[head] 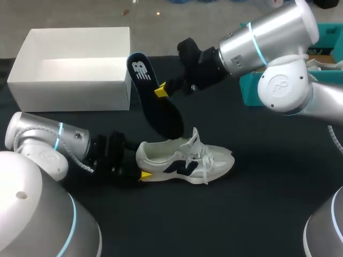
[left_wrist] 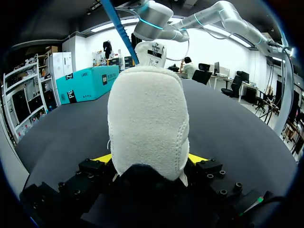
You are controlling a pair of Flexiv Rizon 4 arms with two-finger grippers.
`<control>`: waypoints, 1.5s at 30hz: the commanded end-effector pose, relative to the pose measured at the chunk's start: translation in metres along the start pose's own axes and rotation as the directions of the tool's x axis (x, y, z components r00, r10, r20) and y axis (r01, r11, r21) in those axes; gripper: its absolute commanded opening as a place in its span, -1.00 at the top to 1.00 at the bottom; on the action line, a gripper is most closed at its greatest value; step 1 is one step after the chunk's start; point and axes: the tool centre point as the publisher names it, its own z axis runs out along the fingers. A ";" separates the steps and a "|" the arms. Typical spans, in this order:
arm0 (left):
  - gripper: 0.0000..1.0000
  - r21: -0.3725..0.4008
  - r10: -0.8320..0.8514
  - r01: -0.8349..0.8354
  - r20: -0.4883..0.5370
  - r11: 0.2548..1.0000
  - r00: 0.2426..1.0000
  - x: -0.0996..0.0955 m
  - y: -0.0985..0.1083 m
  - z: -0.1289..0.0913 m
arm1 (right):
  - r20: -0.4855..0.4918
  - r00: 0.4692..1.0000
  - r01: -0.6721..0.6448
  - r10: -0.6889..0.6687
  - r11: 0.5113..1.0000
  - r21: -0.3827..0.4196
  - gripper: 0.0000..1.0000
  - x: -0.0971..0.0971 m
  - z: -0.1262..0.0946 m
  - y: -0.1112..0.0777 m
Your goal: Take the shoe out of the shoebox, open the shoe tongue, remove and reinsert the insole, then place the shoe into the shoebox
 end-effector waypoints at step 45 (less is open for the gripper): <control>1.00 -0.001 0.000 0.000 0.002 1.000 1.000 0.001 0.003 0.002 | 0.016 0.950 -0.304 0.311 0.938 -0.169 1.00 0.040 -0.208 0.011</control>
